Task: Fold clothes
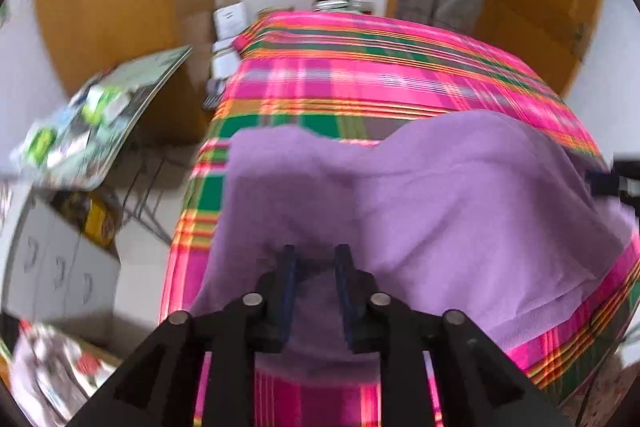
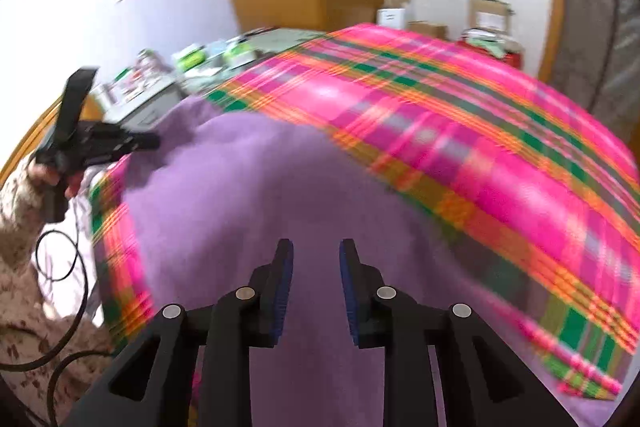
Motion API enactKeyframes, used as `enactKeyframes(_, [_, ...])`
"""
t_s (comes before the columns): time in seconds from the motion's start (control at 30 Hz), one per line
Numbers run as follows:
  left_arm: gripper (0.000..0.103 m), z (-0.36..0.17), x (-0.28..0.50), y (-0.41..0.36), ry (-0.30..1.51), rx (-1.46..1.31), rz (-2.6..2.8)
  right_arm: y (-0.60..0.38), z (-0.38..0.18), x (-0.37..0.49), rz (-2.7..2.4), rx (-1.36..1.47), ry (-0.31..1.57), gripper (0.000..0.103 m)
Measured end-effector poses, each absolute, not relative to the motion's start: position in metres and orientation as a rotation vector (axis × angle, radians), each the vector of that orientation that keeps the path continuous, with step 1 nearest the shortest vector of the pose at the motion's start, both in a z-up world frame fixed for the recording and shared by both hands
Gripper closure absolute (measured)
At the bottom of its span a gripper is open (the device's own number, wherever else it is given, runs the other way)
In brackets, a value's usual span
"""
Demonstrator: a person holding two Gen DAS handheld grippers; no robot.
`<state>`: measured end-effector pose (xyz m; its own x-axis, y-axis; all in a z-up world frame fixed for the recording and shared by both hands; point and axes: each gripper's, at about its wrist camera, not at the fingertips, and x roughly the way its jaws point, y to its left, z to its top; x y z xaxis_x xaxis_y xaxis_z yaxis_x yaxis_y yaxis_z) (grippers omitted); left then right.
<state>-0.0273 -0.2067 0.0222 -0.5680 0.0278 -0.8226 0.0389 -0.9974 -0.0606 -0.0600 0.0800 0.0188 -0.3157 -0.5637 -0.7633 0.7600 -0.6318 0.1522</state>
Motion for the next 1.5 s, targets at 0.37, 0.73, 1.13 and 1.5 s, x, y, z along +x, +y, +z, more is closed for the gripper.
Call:
enactKeyframes(0.37, [0.069,0.013,-0.004,-0.233,0.604,1.511,-2.722,0.018,-0.014,0.009,-1.828,1.03,0.507,0.069])
enactKeyframes(0.73, [0.068,0.005,-0.012,-0.247,0.852,1.512,-2.646,0.005,-0.022,0.007,-1.872,1.075,0.537,0.075])
enactKeyframes(1.13, [0.068,0.008,-0.011,-0.257,1.005,1.495,-2.569,0.021,0.01,0.01,-1.99,0.982,0.462,0.099])
enactKeyframes(1.5, [0.051,0.012,0.027,-0.272,1.391,1.367,-2.516,0.028,0.026,0.007,-2.048,0.938,0.45,0.099])
